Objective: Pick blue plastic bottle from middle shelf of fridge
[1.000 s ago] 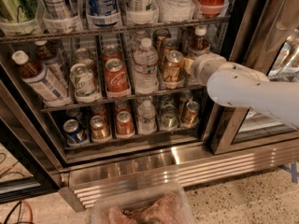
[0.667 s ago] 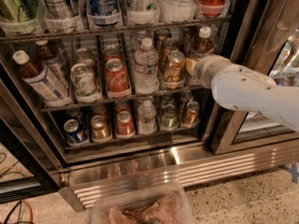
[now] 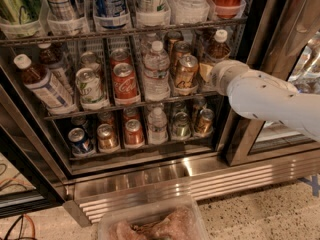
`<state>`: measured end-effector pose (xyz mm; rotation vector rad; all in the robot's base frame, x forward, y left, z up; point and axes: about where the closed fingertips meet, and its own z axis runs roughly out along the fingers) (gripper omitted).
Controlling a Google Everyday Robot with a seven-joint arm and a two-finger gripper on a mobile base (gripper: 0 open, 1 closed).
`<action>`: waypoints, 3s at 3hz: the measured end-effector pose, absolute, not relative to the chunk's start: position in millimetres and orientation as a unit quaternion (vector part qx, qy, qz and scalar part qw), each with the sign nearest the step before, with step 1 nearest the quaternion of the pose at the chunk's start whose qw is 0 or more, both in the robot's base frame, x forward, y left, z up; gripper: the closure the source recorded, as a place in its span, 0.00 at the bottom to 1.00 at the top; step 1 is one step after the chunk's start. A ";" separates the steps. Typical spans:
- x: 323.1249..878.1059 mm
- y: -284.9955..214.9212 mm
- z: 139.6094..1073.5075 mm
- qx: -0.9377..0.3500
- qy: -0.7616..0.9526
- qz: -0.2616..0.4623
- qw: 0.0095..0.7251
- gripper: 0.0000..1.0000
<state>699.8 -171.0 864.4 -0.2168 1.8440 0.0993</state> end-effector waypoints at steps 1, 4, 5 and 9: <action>696.5 -172.3 865.1 -0.092 0.794 0.043 0.600 1.00; 684.1 -165.4 867.4 -0.097 0.788 0.050 0.605 1.00; 679.7 -162.4 868.8 -0.101 0.787 0.052 0.606 1.00; 653.0 -167.6 945.3 -0.136 0.749 0.035 0.648 1.00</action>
Offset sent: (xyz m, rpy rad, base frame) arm -0.0883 0.0130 0.0379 0.0320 -0.0585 -0.0136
